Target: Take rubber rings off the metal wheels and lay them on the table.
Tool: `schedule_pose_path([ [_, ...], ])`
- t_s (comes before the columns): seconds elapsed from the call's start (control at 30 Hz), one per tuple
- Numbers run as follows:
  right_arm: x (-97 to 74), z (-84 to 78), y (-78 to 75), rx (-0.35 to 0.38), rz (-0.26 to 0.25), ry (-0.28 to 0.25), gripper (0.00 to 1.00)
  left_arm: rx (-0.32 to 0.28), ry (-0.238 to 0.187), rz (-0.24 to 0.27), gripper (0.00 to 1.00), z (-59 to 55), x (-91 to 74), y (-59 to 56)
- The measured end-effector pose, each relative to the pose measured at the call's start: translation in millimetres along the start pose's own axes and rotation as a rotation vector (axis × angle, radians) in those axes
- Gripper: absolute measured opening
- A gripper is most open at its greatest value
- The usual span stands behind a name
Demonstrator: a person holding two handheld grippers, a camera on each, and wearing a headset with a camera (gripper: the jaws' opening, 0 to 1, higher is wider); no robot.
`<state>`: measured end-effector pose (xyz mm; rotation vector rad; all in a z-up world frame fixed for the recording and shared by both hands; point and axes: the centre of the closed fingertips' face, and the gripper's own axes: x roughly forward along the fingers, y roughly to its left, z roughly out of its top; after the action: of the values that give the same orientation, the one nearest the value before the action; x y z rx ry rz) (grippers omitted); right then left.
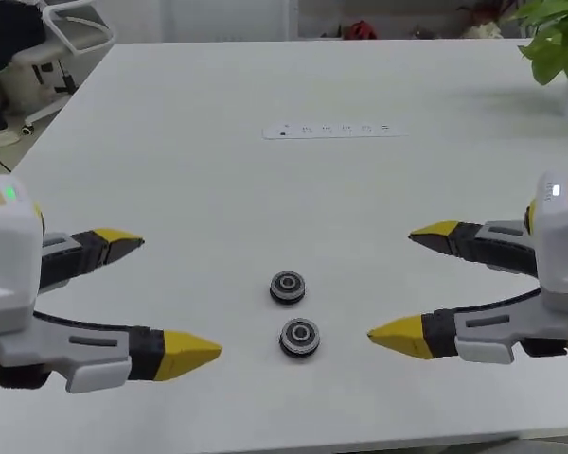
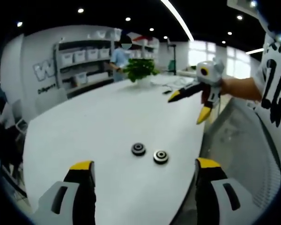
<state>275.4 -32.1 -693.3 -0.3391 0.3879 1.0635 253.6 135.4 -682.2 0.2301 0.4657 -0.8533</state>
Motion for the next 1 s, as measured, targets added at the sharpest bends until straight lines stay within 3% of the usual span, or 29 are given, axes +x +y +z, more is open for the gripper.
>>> schedule_pose_path([
  [0.63,10.9,5.0,-15.7,0.061,0.035,-0.046,0.71,0.042,0.008,-0.039,0.88,4.8,17.1,4.4],
  [1.0,18.4,7.1,-13.6,0.026,0.07,-0.05,0.71,0.063,0.007,-0.057,0.85,5.6,19.8,7.9],
])
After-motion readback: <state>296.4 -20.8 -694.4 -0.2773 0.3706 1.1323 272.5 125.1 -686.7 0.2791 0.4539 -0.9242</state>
